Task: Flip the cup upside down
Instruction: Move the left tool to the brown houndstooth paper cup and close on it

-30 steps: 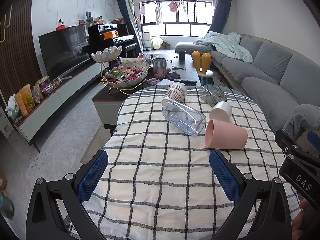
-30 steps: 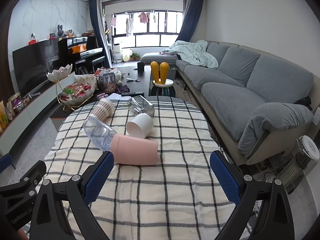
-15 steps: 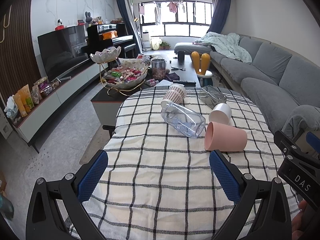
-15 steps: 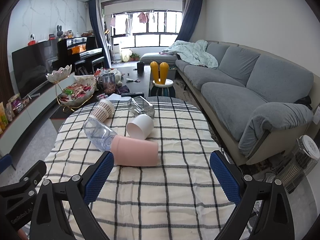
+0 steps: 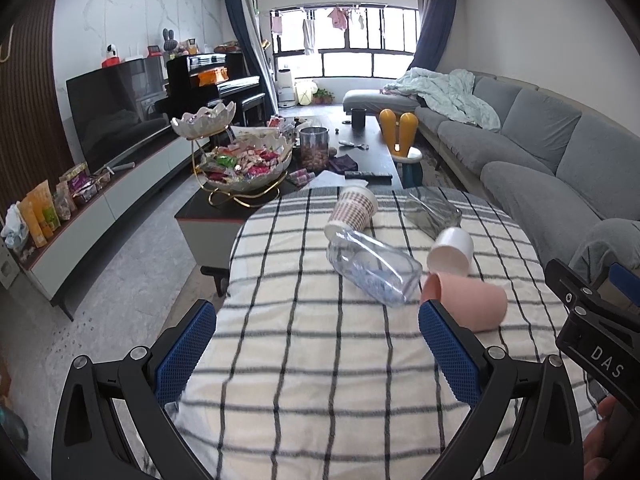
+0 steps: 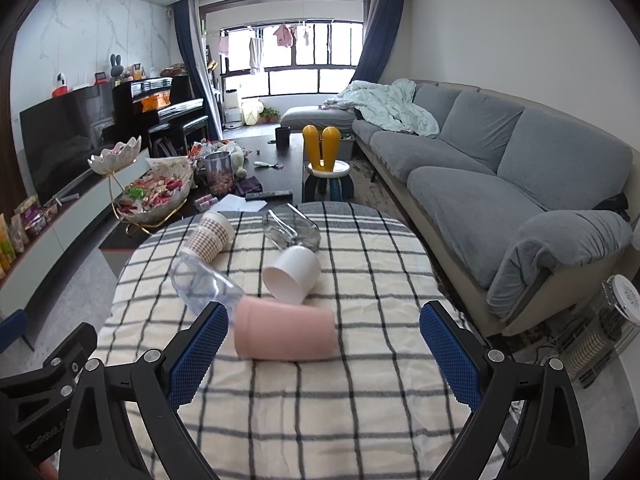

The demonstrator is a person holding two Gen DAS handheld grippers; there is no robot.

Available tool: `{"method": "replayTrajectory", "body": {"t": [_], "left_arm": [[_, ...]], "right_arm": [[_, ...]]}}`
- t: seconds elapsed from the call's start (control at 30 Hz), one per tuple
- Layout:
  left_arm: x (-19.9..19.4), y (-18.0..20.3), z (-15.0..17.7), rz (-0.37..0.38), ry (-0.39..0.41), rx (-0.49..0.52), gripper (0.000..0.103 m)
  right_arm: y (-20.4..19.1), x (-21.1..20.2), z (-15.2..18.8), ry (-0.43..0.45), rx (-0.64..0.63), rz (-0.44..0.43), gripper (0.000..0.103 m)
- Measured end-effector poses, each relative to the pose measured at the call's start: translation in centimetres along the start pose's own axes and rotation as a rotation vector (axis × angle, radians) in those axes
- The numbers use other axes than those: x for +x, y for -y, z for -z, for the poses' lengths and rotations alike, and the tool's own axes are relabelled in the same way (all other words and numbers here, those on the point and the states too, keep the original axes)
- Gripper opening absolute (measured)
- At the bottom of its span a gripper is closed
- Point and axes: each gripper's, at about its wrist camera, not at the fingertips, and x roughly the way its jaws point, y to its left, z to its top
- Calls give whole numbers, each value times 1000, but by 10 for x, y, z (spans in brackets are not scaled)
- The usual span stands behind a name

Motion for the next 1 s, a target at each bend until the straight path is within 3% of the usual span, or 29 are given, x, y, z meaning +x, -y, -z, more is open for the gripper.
{"method": "replayTrajectory", "body": {"t": [0.5, 1.0], "left_arm": [[75, -8, -64, 72, 14, 93, 103], [191, 5, -108, 213, -134, 171, 103]], "right_arm": [[-25, 61, -49, -11, 55, 22, 97], [-34, 147, -85, -81, 131, 116, 97]]}}
